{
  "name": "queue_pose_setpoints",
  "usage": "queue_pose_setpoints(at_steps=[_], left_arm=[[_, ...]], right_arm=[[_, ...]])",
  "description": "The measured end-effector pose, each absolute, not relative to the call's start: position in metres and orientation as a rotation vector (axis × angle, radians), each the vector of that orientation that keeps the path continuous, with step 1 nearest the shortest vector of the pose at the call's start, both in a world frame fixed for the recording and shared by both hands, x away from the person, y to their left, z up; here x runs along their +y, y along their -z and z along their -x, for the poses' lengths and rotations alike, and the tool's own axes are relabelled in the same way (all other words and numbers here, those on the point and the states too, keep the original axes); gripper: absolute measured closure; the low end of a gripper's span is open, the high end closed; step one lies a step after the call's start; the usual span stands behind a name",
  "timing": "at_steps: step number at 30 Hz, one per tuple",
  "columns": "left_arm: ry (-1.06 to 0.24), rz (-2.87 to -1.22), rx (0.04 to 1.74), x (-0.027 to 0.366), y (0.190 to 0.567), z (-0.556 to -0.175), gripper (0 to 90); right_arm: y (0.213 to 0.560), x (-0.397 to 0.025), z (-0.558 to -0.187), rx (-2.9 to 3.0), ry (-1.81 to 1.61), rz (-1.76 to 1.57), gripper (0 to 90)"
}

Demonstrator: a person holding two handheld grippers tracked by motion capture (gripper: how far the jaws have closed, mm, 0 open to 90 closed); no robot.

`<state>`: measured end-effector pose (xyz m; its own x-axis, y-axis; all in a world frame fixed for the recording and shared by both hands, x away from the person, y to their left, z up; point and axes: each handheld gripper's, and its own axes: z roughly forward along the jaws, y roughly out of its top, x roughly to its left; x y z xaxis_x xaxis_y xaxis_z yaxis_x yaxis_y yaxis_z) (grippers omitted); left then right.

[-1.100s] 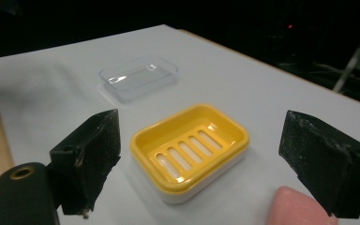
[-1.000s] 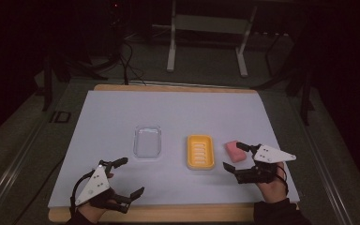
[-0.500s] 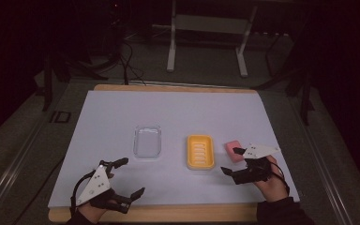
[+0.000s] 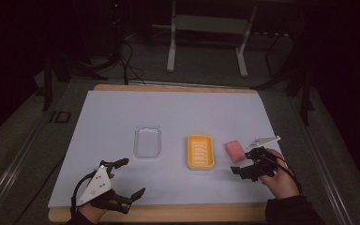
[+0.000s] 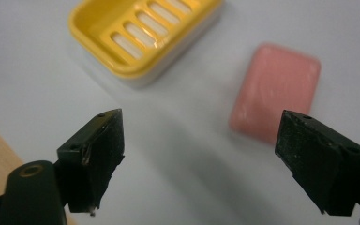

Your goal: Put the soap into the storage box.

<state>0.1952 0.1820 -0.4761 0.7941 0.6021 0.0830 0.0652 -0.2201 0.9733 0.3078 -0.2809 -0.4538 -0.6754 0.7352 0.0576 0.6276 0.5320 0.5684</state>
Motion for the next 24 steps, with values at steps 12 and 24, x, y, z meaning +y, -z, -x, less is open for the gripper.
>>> queue_pose_setpoints(at_steps=[12, 24], left_arm=[[-0.549, -1.741, 0.521, 0.1813, 0.4760, -0.1943, 0.6], [-0.550, -1.754, 0.514, 0.1794, 0.4765, -0.1934, 0.6]], right_arm=[[0.4595, -0.2781, -0.3089, 2.696, -0.505, -1.437, 14.5], [0.4623, -0.2809, -0.3139, 2.700, -0.181, -1.655, 20.0]])
